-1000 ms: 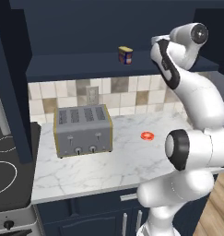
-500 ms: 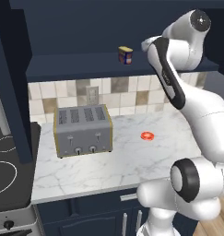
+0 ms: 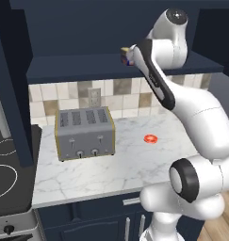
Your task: Restock the canned food cabinet by taking the new fresh canned food from the counter and placing it in the cabinet. Then, take the old canned food from the cabinet and place it on the counter.
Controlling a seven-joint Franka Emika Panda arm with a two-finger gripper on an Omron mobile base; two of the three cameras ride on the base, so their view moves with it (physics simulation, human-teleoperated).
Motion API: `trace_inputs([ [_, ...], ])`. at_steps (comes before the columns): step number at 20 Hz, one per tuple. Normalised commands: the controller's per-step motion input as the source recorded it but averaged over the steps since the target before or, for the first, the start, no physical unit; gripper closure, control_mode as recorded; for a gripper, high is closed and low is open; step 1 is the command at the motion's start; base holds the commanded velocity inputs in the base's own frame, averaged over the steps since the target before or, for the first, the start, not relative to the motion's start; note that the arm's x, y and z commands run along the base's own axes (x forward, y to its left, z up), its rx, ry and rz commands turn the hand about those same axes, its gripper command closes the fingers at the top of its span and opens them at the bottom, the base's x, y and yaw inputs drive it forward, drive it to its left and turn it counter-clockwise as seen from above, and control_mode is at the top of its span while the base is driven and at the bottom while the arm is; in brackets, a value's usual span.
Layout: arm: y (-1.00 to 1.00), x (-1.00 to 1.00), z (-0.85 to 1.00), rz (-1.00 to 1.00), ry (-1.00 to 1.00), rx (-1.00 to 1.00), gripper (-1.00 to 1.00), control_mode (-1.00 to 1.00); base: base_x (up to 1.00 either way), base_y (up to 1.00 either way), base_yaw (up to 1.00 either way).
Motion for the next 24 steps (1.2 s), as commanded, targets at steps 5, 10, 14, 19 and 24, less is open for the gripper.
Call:
trace_inputs([
  [5,0.16,0.59,-0.12,0.00,0.00,0.00,-1.00,-1.00,0.00,0.00,0.00],
  [10,0.09,0.51,-0.13,0.00,0.00,0.00,-1.00,-1.00,0.00,0.00,0.00],
  [14,0.00,0.48,-0.10,0.00,0.00,0.00,-1.00,-1.00,0.00,0.00,0.00],
  [19,0.00,0.47,-0.15,0.00,0.00,0.00,-1.00,-1.00,0.00,0.00,0.00],
  [24,0.01,0.40,-0.03,0.00,0.00,0.00,-1.00,-1.00,0.00,0.00,0.00],
])
